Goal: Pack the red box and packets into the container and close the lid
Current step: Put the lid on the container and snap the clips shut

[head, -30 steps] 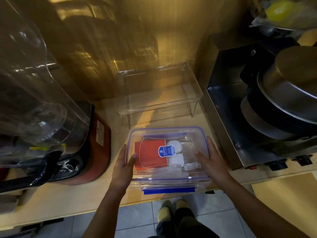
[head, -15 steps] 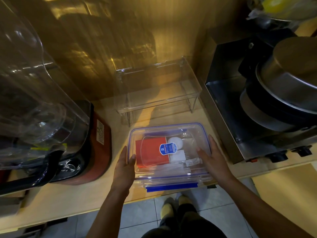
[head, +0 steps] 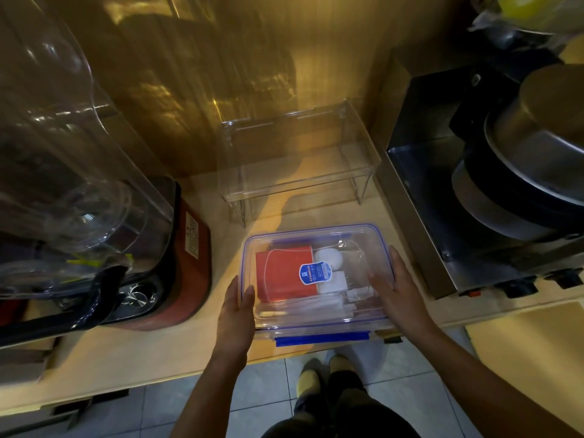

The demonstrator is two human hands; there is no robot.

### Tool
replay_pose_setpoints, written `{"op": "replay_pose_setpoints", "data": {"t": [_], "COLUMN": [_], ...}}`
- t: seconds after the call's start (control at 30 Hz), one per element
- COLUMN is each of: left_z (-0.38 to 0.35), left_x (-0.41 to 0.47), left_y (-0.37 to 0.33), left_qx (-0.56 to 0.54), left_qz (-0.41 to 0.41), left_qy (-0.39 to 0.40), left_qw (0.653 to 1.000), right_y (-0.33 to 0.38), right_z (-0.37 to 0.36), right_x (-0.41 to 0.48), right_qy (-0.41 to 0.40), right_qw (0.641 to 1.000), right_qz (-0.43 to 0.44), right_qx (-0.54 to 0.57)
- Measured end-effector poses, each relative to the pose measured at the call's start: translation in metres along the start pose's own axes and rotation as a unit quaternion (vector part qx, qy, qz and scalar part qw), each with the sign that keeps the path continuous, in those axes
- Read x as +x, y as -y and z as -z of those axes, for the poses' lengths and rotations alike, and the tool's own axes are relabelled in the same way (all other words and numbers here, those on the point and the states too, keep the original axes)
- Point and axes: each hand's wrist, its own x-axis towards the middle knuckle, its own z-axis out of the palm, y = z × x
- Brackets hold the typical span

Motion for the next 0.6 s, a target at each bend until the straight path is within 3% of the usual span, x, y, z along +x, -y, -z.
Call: {"op": "replay_pose_setpoints", "data": {"t": [0.33,0.47,0.53,0.6], "left_z": [-0.001,0.002,0.003,0.005], "left_x": [-0.005,-0.002,0.001,0.004], "left_y": [0.010,0.015,0.014,0.009], "left_qx": [-0.017,-0.005,0.076,0.210], "left_qz": [-0.025,0.005,-0.018,-0.134], "left_qy": [0.003,-0.010,-0.034,-0.046], "left_qw": [1.000,1.000,0.996,0.967], "right_y": [-0.018,-0.017,-0.015,-0.011], "right_z": [0.003,0.003,0.003,0.004], "right_x": [-0.002,-0.003,-0.002,-0.001], "right_qy": [0.002,-0.007,-0.017,-0.039], "right_qw": [0.999,0.999,1.000,0.994], "right_qz": [-0.013,-0.007,0.006,0.065], "right_qx": [0.053,0.052,0.018,-0.080]}}
